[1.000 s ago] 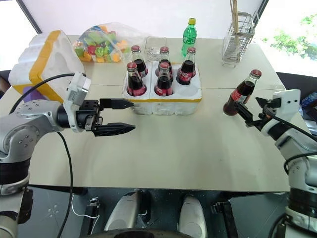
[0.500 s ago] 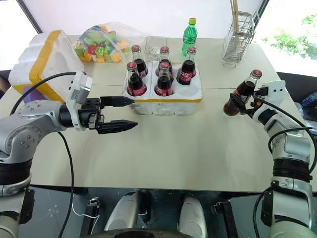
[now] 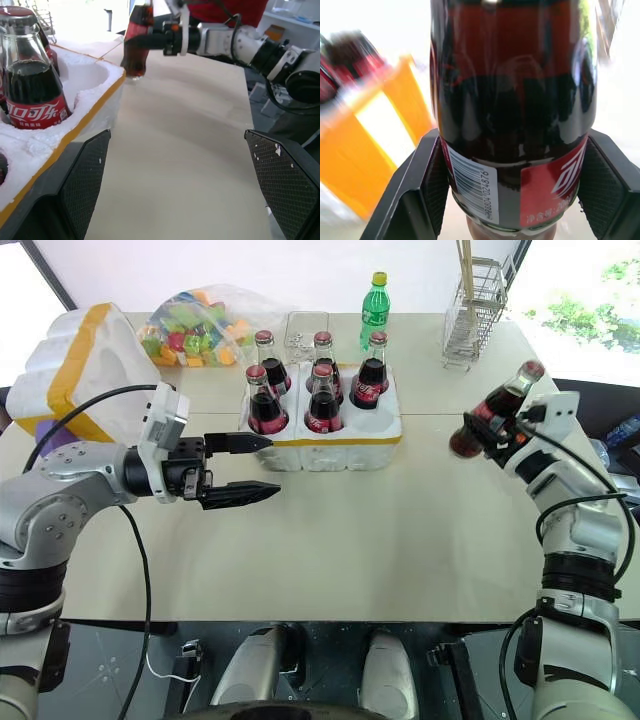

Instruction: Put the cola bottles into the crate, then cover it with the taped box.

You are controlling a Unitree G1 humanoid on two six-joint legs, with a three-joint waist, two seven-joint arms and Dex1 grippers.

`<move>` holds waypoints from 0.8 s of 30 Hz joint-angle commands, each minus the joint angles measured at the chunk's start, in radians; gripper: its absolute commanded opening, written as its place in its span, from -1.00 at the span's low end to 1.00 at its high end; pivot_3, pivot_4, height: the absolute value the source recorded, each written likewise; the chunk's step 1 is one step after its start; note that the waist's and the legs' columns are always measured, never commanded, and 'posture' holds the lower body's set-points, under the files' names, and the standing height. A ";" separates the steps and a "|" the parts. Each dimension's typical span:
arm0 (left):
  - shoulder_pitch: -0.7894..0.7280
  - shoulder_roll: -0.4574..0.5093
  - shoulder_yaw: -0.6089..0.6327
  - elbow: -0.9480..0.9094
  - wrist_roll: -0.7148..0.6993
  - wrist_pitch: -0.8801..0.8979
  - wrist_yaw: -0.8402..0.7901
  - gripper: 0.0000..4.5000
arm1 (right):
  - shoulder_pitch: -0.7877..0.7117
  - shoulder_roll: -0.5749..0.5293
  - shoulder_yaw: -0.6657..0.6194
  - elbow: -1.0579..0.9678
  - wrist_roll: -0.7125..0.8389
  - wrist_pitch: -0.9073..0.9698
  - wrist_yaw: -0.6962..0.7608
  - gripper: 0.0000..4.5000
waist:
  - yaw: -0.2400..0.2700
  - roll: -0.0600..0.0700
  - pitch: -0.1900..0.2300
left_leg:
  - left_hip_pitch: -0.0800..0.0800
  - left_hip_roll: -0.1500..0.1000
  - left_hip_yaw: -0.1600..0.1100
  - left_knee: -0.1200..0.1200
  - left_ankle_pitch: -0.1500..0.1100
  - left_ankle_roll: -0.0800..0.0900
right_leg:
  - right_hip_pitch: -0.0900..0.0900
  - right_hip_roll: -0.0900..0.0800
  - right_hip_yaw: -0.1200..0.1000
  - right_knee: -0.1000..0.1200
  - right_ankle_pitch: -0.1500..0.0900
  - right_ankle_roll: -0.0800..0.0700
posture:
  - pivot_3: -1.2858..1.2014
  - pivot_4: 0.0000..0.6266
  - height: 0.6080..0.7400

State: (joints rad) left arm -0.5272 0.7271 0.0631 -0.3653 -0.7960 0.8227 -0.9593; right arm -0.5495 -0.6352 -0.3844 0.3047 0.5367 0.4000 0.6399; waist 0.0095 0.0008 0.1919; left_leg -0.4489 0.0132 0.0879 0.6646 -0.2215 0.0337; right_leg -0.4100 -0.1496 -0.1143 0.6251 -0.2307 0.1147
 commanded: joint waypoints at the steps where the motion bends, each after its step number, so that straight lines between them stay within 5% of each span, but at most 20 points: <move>1: -0.021 -0.004 0.017 0.001 0.005 -0.030 0.005 1.00 | -0.093 -0.015 -0.022 -0.232 0.137 0.087 0.021 0.23 | -0.004 0.001 0.001 | 0.000 0.000 0.000 0.000 0.000 0.000 | -0.001 0.000 0.000 0.001 0.000 0.000 | 0.03 -0.52 0.94; 10: -0.024 -0.006 0.013 0.013 0.021 -0.050 0.013 1.00 | -0.208 0.079 0.147 -0.253 0.049 0.089 -0.009 0.23 | 0.005 0.000 0.001 | 0.000 0.000 0.000 0.000 0.000 0.000 | -0.001 0.000 0.001 0.002 0.000 0.000 | 0.03 -0.52 0.94; 24: -0.012 -0.001 0.029 0.003 0.024 -0.050 0.032 1.00 | -0.170 0.089 0.338 -0.220 -0.104 0.051 0.088 0.23 | 0.002 0.000 0.001 | -0.005 -0.001 0.000 0.000 0.001 -0.001 | -0.005 0.000 0.000 0.003 0.000 0.000 | 0.03 -0.52 0.94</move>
State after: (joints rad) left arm -0.5325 0.7211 0.0641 -0.3347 -0.7721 0.7932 -0.9324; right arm -0.7064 -0.5448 -0.0367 0.1080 0.4426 0.4909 0.7145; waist 0.0112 0.0010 0.1926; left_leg -0.4535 0.0125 0.0877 0.6645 -0.2207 0.0328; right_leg -0.4148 -0.1496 -0.1138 0.6281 -0.2308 0.1145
